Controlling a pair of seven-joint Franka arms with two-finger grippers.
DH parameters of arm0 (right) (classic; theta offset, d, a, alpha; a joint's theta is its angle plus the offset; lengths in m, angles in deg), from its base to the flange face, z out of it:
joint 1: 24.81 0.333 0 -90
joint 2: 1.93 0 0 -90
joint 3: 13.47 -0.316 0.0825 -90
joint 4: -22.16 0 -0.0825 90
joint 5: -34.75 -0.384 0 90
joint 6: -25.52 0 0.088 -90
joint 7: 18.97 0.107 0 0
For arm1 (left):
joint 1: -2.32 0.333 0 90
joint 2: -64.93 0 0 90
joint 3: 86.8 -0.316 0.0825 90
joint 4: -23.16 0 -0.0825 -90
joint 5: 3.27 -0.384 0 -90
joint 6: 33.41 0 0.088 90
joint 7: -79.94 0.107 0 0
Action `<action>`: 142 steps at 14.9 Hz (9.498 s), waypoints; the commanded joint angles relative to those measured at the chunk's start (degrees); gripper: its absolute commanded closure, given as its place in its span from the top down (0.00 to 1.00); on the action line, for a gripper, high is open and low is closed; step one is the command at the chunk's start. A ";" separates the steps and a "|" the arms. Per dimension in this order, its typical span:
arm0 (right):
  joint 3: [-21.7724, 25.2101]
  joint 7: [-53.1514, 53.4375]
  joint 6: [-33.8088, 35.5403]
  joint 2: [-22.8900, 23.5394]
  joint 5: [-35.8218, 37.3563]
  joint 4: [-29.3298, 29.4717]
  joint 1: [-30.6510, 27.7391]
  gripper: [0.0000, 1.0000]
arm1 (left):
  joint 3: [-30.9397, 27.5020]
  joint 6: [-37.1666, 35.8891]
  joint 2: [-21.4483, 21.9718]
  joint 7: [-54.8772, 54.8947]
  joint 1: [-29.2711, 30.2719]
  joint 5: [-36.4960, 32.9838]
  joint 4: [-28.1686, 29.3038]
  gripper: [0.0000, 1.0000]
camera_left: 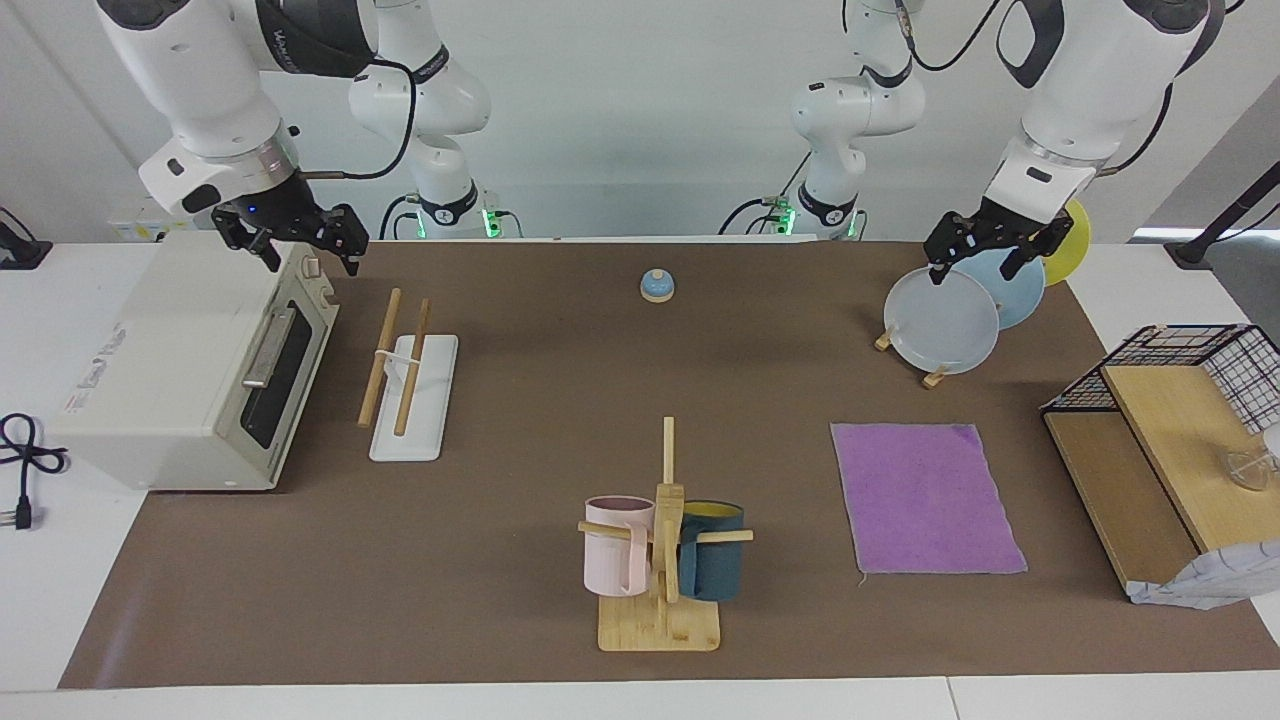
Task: Fold towel and hang on rack
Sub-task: 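Move the left gripper toward the purple towel's edge nearest it, then grasp the purple towel's edge with the left gripper, then lift the towel edge and fold it over onto itself with the left gripper, then grasp the folded towel's edge with the left gripper, then lift the folded towel with the left gripper while the right gripper approaches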
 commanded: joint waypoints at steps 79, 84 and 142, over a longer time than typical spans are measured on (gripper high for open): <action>-0.22 -0.99 0.27 -1.09 -0.22 -1.11 -0.50 1.00 | -0.35 25.46 -15.97 -5.35 -9.96 -8.27 14.13 1.00; -0.22 -0.99 0.27 -1.09 -0.22 -1.11 -0.41 1.00 | -0.35 35.80 -16.15 1.42 -1.61 3.50 17.36 1.00; -1.01 22.87 -9.82 -6.18 -23.39 -12.97 8.72 1.00 | 12.12 14.99 -7.36 -99.52 0.51 17.76 -0.56 0.00</action>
